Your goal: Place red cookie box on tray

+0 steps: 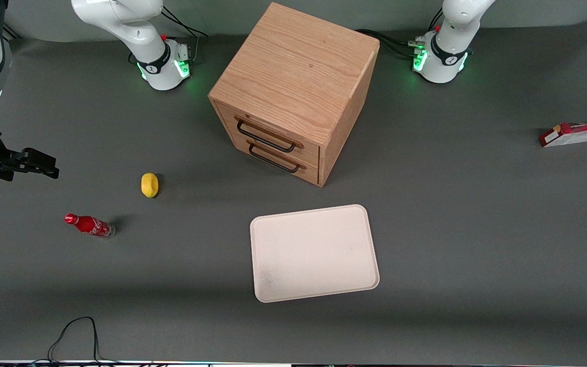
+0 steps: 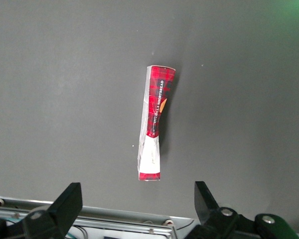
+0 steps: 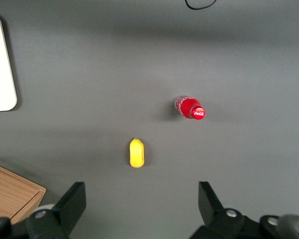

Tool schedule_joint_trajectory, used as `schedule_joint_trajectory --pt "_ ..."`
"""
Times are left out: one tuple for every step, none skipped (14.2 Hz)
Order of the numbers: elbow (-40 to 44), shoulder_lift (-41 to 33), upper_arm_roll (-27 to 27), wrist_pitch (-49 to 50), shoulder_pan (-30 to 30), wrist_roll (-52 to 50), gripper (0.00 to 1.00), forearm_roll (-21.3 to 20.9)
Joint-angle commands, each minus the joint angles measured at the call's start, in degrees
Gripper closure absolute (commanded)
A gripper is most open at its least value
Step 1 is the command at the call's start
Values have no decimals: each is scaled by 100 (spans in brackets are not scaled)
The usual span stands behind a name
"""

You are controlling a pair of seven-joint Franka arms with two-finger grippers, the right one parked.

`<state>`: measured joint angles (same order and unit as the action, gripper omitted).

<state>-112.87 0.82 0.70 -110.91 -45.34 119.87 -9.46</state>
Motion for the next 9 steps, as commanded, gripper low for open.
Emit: schedule_joint_trajectory --pt "-156 -179 36 -115 25 457 0 59" --pt "-156 -170 44 -124 25 467 0 59" --pt "-165 -144 44 -159 34 467 0 67" --pt "-278 -152 44 -246 8 467 0 76" --pt "-384 -161 44 -369 -1 467 0 76" --pt "-445 -161 53 -431 -18 458 0 76" --pt "-516 -144 53 -519 -27 467 0 85" --pt "-638 -117 62 -702 -36 467 0 85" --pt "-840 -117 79 -965 -54 467 0 94"
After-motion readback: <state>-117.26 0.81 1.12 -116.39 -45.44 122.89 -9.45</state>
